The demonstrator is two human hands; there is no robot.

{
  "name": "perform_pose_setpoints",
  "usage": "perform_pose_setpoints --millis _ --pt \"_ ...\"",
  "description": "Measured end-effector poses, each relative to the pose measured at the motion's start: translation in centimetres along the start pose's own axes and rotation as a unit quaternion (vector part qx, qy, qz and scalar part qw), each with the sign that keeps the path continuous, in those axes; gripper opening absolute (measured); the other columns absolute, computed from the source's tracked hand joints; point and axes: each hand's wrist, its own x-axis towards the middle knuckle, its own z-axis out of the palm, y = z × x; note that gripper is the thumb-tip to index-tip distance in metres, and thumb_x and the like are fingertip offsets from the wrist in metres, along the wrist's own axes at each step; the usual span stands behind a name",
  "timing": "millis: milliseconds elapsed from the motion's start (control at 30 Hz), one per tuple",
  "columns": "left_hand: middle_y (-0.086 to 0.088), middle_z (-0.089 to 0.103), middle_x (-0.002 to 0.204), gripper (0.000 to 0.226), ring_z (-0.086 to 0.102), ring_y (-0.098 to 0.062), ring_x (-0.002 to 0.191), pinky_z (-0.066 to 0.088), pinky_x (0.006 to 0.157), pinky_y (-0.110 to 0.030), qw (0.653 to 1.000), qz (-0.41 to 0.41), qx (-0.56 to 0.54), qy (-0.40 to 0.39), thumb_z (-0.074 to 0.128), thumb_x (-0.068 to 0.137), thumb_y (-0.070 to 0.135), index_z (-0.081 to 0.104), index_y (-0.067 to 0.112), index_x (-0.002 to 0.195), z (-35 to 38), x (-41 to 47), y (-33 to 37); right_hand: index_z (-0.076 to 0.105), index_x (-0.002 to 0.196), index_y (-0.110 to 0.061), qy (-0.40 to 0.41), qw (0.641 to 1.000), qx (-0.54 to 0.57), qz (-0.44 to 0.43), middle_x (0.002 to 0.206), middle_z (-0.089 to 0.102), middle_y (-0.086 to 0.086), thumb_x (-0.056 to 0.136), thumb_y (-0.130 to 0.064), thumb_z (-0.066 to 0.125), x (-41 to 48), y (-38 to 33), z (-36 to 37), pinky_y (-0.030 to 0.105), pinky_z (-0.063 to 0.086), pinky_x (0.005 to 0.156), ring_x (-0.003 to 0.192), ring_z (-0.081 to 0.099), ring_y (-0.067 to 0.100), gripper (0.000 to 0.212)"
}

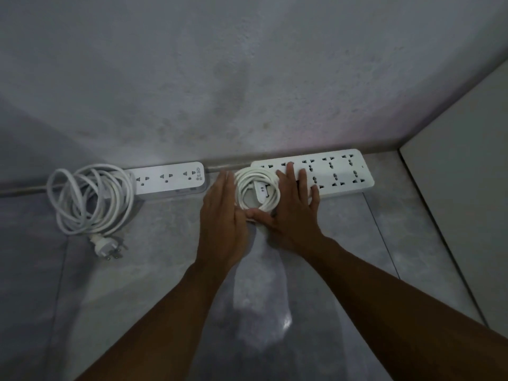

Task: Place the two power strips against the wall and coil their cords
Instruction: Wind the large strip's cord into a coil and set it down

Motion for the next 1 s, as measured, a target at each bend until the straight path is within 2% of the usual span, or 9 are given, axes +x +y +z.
perform_pose_setpoints --millis 133,233,300,467,533,667,833,933,1000 --pt "-0.008 0.013 0.166 0.056 0.005 -0.017 0.154 0.010 0.124 -0.035 0.995 0.061 0.035 -0.070 0.030 0.105 0.032 0.022 0.009 0.156 0.1 -0.7 -0.7 -0.006 0.159 -0.024 -0.024 0.995 0.084 -0.045 0.169 -0.008 0.002 0.085 -0.078 0.032 0.7 0.5 -1.3 0.054 -0.008 0.123 0.155 -0.014 0.022 0.099" --pt "-0.012 0.005 0.166 0.061 -0.001 -0.022 0.154 0.009 0.124 -0.037 0.990 0.070 0.085 -0.086 0.028 0.104 0.035 0.017 0.005 0.156 0.9 -0.8 -1.2 0.009 0.159 -0.027 0.040 0.987 0.059 -0.144 0.170 0.002 -0.001 0.099 -0.058 0.037 -0.3 2.0 -1.8 0.052 0.004 0.123 0.156 0.001 0.017 0.074" --pt "-0.014 0.002 0.166 0.063 0.000 -0.024 0.154 0.010 0.124 -0.038 0.991 0.063 0.077 -0.089 0.029 0.102 0.034 0.015 0.003 0.156 1.2 -0.7 -1.3 0.020 0.158 -0.019 0.060 0.980 0.010 -0.189 0.169 0.011 0.003 0.103 -0.050 0.032 -0.9 2.9 -1.1 0.056 0.012 0.124 0.156 0.006 0.019 0.065" --pt "-0.014 0.006 0.165 0.073 0.003 -0.021 0.153 0.006 0.124 -0.038 0.994 0.045 0.019 -0.093 0.044 0.097 0.033 0.012 0.001 0.155 0.7 0.3 -1.0 0.024 0.157 -0.007 0.045 0.985 0.007 -0.165 0.165 0.024 0.011 0.103 -0.046 0.028 -0.7 2.9 -0.2 0.054 0.014 0.124 0.154 0.016 0.023 0.066" --pt "-0.015 0.013 0.165 0.077 0.005 -0.019 0.152 0.005 0.124 -0.043 0.994 0.043 0.019 -0.099 0.049 0.096 0.036 0.014 0.001 0.155 0.4 1.0 -1.3 0.023 0.157 -0.007 0.029 0.987 0.015 -0.158 0.164 0.026 0.012 0.102 -0.049 0.026 -0.3 2.7 -0.4 0.053 0.012 0.125 0.154 0.017 0.026 0.069" --pt "-0.010 0.009 0.166 0.083 0.004 -0.017 0.153 -0.002 0.123 -0.037 0.991 0.017 0.016 -0.134 0.057 0.096 0.039 0.009 0.007 0.157 -0.1 2.0 -1.3 0.021 0.157 -0.010 0.006 0.988 0.064 -0.140 0.164 0.026 0.011 0.103 -0.045 0.035 0.3 2.7 -0.7 0.054 0.011 0.125 0.154 0.013 0.027 0.067" --pt "-0.010 0.007 0.166 0.087 0.006 -0.021 0.153 0.013 0.122 -0.048 0.991 0.029 0.013 -0.126 0.050 0.091 0.048 0.010 0.007 0.157 -0.3 1.7 -1.3 0.027 0.152 -0.014 0.026 0.984 0.108 -0.137 0.154 0.040 0.004 0.099 -0.043 0.042 0.6 2.2 -1.1 0.057 0.022 0.119 0.145 0.034 0.021 0.063" --pt "-0.010 0.008 0.166 0.088 0.008 -0.020 0.153 0.014 0.123 -0.040 0.994 0.044 0.007 -0.101 0.054 0.091 0.049 0.014 0.008 0.157 -0.6 1.4 -1.3 0.031 0.151 -0.011 0.063 0.981 0.098 -0.156 0.152 0.043 0.007 0.099 -0.039 0.046 0.4 1.8 -1.3 0.054 0.032 0.114 0.140 0.040 0.022 0.061" --pt "-0.008 0.008 0.167 0.086 0.007 -0.018 0.153 0.010 0.122 -0.034 0.995 0.048 0.003 -0.089 0.054 0.093 0.051 0.014 0.010 0.157 -0.9 1.4 -1.1 0.029 0.154 -0.010 0.069 0.982 0.087 -0.153 0.160 0.033 0.010 0.100 -0.039 0.044 0.1 1.4 -1.2 0.052 0.025 0.120 0.149 0.028 0.023 0.063"
